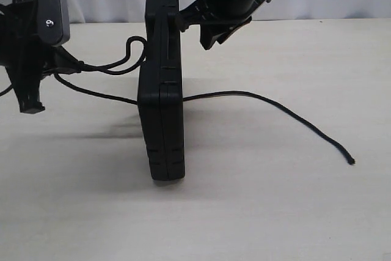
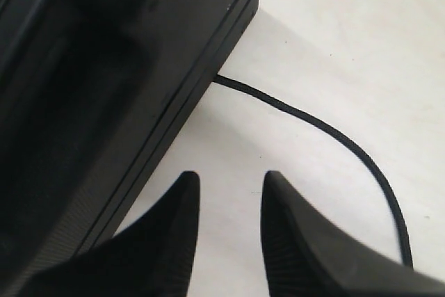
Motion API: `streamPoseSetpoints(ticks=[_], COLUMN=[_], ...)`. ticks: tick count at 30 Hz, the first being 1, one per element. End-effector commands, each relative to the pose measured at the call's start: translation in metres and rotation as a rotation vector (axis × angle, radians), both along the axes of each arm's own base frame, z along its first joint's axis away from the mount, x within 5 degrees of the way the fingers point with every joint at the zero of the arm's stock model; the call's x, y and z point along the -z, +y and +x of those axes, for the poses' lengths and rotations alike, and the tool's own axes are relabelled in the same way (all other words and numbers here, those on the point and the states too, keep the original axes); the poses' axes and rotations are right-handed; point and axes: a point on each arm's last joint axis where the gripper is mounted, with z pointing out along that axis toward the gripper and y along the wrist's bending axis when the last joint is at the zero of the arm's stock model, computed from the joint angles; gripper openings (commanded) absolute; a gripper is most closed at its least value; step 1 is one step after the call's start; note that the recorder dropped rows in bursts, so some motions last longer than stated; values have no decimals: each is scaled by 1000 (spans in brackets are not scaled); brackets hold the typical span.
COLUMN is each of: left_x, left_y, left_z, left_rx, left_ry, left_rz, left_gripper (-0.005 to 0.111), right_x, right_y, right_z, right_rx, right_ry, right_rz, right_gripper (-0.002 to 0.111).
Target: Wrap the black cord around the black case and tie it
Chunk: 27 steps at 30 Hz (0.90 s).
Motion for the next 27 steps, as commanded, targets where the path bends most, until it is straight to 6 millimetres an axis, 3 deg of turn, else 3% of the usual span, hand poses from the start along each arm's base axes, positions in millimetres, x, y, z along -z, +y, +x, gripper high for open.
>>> streamPoseSetpoints(ticks=[1,8,13,20,27], left_x=[-16,-25,-27,-26,-18], left_y=[1,-13,-9,-8,-8], left_z=[0,-3,1,1,-3], left_rx=[-11,83,32,31,52], left_ry=[-107,-240,-286,-281,-190], left_rz=[17,129,202,213,235], left_gripper=[0,0,0,0,0], right_x=[-2,-2,-1,16,17], right_y=[-1,-1,0,32,33], right_z=[-2,-2,-3,-7,-6], right_rx=[4,1,0,-151,-147], right_ry=[2,1,13,78,74], right_rz=[5,4,17,337,342], right_gripper=[30,30,30,30,30])
